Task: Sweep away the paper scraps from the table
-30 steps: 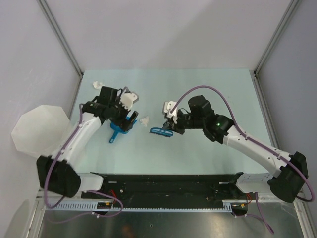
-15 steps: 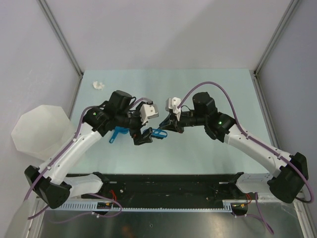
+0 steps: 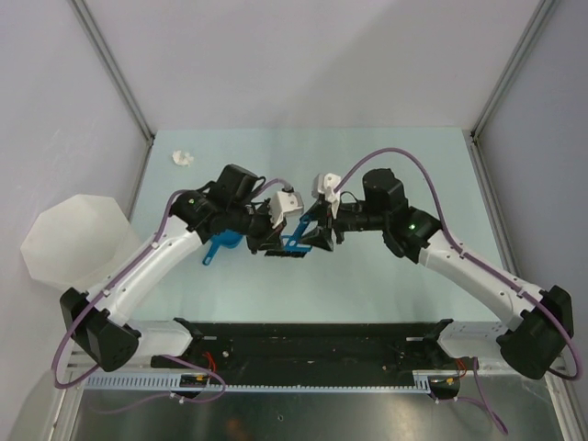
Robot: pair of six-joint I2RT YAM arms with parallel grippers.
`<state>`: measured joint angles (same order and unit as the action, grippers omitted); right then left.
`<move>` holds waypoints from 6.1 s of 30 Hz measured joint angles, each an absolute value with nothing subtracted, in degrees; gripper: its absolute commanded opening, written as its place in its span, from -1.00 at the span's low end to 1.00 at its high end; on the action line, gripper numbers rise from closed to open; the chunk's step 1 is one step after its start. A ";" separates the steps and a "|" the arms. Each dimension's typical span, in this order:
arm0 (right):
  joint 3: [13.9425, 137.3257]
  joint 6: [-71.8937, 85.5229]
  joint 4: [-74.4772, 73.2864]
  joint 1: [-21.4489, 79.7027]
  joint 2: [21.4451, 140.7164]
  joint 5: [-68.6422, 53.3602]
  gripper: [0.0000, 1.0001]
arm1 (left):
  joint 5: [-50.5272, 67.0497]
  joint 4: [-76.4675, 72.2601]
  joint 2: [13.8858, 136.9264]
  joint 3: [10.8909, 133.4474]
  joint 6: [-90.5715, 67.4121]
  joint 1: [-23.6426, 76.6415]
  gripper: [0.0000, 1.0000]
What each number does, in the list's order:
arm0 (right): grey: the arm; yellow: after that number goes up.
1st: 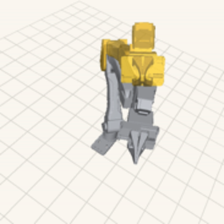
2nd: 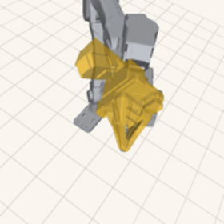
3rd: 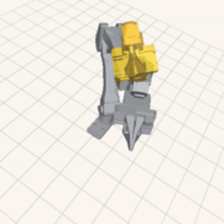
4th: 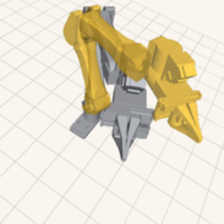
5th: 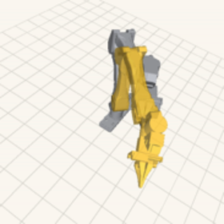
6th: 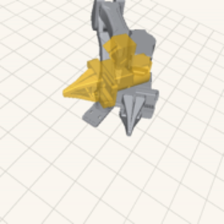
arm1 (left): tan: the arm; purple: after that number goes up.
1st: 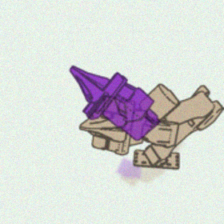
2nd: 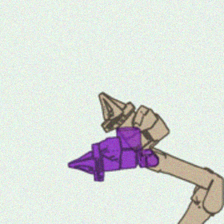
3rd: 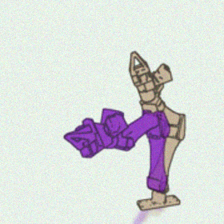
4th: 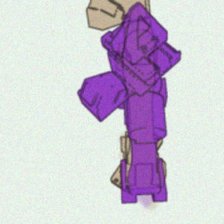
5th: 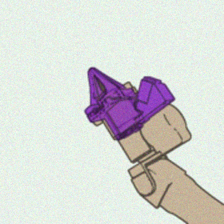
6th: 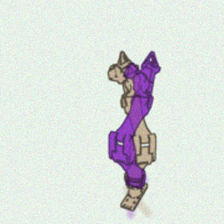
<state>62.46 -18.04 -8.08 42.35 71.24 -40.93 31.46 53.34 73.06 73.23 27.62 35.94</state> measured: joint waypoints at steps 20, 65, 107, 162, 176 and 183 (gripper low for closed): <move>54.76 -3.05 4.19 37.39 77.23 -53.74 -0.67 | 35.83 52.49 71.29 76.69 23.51 32.49 -0.99; 57.49 -19.29 -12.27 44.51 80.20 -38.59 0.99 | 34.74 53.39 73.28 79.81 21.41 33.52 -0.99; 55.53 -12.14 -7.16 45.10 79.02 -24.18 0.99 | -39.79 15.84 148.11 132.66 42.94 8.14 -0.99; 46.15 -10.76 -13.89 50.76 55.83 -6.07 0.99 | -2.17 39.46 100.33 103.57 17.56 31.18 -1.00; 45.34 -11.20 -13.85 50.76 56.47 -5.85 0.99 | -9.63 36.91 113.62 97.78 18.37 27.70 -0.99; 45.19 -11.22 -13.85 50.76 56.42 -5.56 0.99 | -5.48 34.13 111.46 89.32 19.03 38.96 -0.99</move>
<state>45.19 -11.22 -13.85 50.76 56.42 -5.56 -5.48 34.13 111.46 89.32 19.03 38.96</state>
